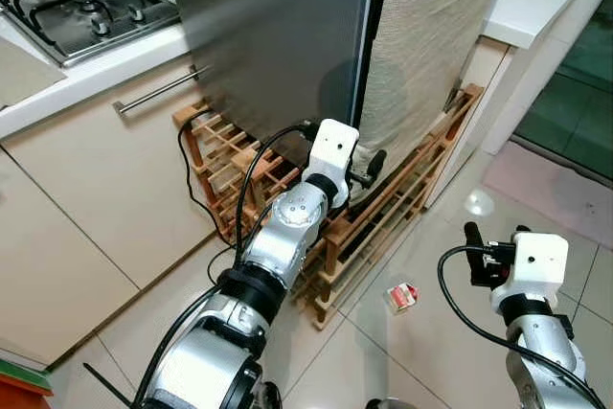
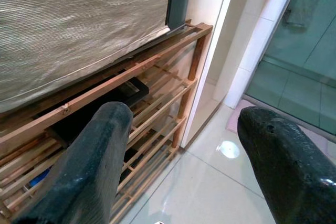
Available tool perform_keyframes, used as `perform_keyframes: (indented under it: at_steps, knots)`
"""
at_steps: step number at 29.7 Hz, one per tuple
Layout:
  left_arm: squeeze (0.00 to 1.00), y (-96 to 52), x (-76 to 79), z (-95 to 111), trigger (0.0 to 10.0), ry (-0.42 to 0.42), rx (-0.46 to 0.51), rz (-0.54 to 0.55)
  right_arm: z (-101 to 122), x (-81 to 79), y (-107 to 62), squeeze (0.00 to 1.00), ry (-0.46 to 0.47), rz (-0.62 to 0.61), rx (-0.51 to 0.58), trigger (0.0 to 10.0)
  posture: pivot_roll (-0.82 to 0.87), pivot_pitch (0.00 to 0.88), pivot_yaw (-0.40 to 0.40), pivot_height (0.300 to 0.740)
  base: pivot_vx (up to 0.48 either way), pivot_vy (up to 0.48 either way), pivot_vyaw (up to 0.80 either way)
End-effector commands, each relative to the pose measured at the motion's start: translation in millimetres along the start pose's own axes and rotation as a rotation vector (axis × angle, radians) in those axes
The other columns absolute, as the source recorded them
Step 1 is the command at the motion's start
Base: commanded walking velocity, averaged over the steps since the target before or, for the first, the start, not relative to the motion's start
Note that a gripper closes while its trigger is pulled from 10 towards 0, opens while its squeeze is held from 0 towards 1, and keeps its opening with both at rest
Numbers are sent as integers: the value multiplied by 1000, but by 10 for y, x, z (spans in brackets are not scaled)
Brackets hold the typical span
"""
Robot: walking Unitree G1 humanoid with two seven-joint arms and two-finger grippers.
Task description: Restocking fridge
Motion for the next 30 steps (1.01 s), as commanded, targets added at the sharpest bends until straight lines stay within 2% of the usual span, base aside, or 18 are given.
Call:
perform_keyframes:
  at_steps: [1,7,30]
  knots:
    - [0,166,445,280,10000,-61,81,-101,33,18,-15,0,-8,-11,13,10000,-43,86,35,740,0,0,0]
    - [0,157,548,384,10000,-107,116,-147,23,19,-30,0,-8,-13,9,10000,-42,90,36,740,0,0,0]
    - [0,-5,658,418,10000,-115,115,-232,-1,-3,-5,0,-12,0,4,10000,-24,85,28,740,0,0,0]
Point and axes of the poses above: a point about 5 cm out from each wrist's last joint towards the gripper, its own y axis pointing out of the wrist towards the gripper, its own z axis along the axis of the wrist's last joint, x = y × z, the point moved 2 cm from there along y, pointing out of the wrist towards the gripper, and after that the axes turned 3 degrees about -y, right-handed, at the moved point
